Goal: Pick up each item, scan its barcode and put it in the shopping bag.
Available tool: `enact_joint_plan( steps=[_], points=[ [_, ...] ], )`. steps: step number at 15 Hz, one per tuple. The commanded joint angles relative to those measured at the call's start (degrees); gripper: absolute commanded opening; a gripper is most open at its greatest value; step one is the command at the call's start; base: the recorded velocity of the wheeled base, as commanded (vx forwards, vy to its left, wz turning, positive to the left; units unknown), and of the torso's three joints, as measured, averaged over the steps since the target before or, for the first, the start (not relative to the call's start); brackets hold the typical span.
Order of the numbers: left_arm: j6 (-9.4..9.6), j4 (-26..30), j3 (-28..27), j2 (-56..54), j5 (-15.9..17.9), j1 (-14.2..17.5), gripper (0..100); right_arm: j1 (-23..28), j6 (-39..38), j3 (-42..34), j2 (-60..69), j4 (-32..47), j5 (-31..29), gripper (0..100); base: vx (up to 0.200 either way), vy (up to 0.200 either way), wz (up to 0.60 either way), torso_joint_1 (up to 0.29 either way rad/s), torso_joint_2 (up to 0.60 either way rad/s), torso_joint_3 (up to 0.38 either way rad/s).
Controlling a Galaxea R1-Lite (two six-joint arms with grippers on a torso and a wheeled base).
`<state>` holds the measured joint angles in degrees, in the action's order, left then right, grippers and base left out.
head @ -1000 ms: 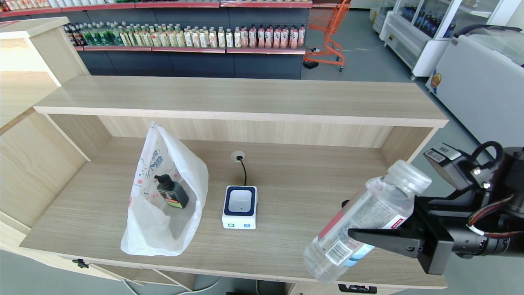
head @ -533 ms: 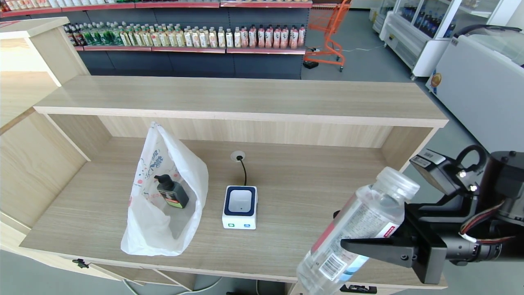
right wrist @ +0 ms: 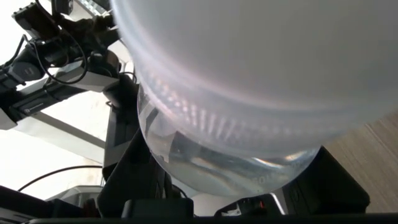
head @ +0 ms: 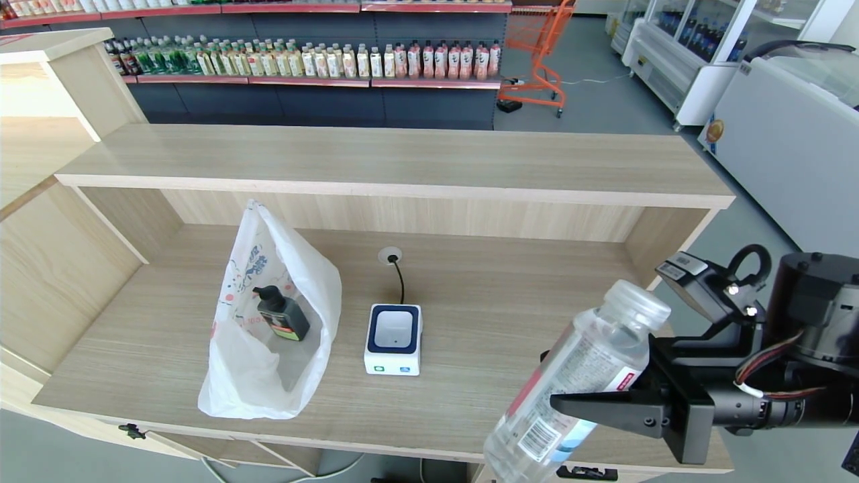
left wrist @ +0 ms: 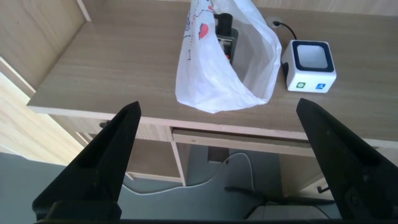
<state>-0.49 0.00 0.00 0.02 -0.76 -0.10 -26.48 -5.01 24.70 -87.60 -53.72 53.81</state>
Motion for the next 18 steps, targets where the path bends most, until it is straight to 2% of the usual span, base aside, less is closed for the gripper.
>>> enact_joint_plan(
  steps=[1, 13, 16, 18],
  points=[
    [-0.04, 0.0, 0.0, -0.02, -0.04, 0.01, 100, 0.02, 0.0, 0.09, -0.2, 0.02, -0.02, 0, 0.0, 0.0, 0.0, 0.0, 0.0, 0.0],
    [0.05, 0.0, 0.0, -0.02, -0.04, 0.01, 100, 1.34, 1.76, -0.88, 2.52, 0.37, -0.72, 0, 0.0, 0.0, 0.0, 0.0, 0.0, 0.0],
    [0.05, 0.0, 0.0, -0.02, -0.04, 0.01, 100, 7.93, 11.51, -1.32, 7.62, 6.44, -7.67, 0, 0.0, 0.0, 0.0, 0.0, 0.0, 0.0],
    [-0.04, 0.0, 0.0, -0.02, -0.04, 0.01, 100, 10.22, 14.15, -0.97, 14.04, 16.28, -21.03, 0, 0.0, 0.0, 0.0, 0.0, 0.0, 0.0]
  ],
)
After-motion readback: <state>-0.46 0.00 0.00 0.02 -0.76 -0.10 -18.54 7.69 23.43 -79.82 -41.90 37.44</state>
